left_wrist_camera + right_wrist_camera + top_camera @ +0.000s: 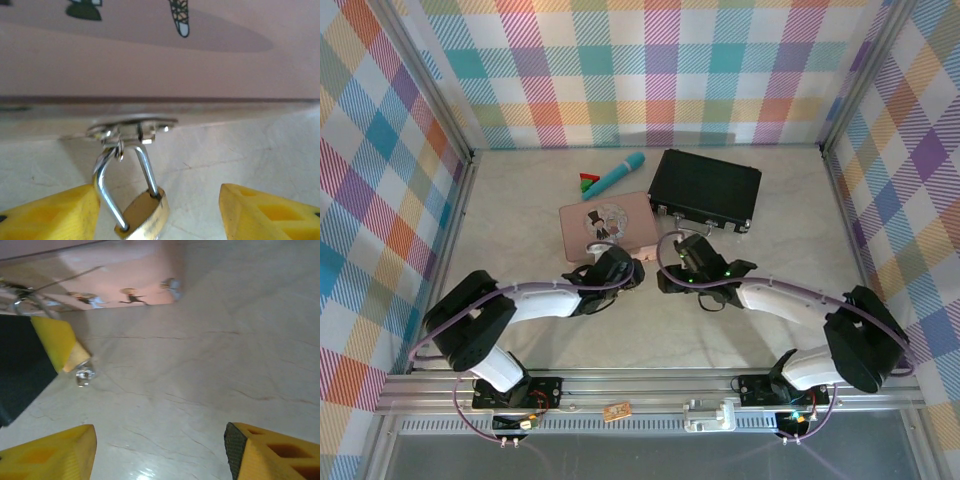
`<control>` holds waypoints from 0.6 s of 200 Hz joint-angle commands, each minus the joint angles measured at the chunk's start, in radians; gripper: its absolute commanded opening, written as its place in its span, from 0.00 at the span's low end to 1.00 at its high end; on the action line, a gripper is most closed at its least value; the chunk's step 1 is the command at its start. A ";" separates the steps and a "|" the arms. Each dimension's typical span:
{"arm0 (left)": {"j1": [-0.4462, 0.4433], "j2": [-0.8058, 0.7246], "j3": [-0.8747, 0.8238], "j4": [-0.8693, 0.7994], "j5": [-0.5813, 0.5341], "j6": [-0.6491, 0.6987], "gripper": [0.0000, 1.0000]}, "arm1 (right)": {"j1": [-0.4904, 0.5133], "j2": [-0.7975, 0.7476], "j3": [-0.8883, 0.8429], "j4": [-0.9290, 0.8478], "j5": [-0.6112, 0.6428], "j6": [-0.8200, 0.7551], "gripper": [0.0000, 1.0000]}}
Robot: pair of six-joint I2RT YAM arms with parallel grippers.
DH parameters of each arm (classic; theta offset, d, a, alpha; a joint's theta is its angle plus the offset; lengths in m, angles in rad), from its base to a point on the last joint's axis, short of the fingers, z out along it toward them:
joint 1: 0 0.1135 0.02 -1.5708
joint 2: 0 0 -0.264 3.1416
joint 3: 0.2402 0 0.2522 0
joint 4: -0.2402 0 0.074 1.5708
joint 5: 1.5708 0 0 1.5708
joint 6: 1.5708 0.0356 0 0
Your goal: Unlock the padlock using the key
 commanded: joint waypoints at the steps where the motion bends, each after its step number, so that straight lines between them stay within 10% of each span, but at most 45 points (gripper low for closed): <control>1: -0.014 0.051 0.048 -0.114 -0.083 -0.039 0.61 | -0.018 -0.068 -0.038 0.031 0.003 0.048 0.69; 120: -0.028 0.166 0.083 -0.090 -0.122 -0.055 0.15 | -0.058 -0.141 -0.113 0.075 -0.044 0.069 0.68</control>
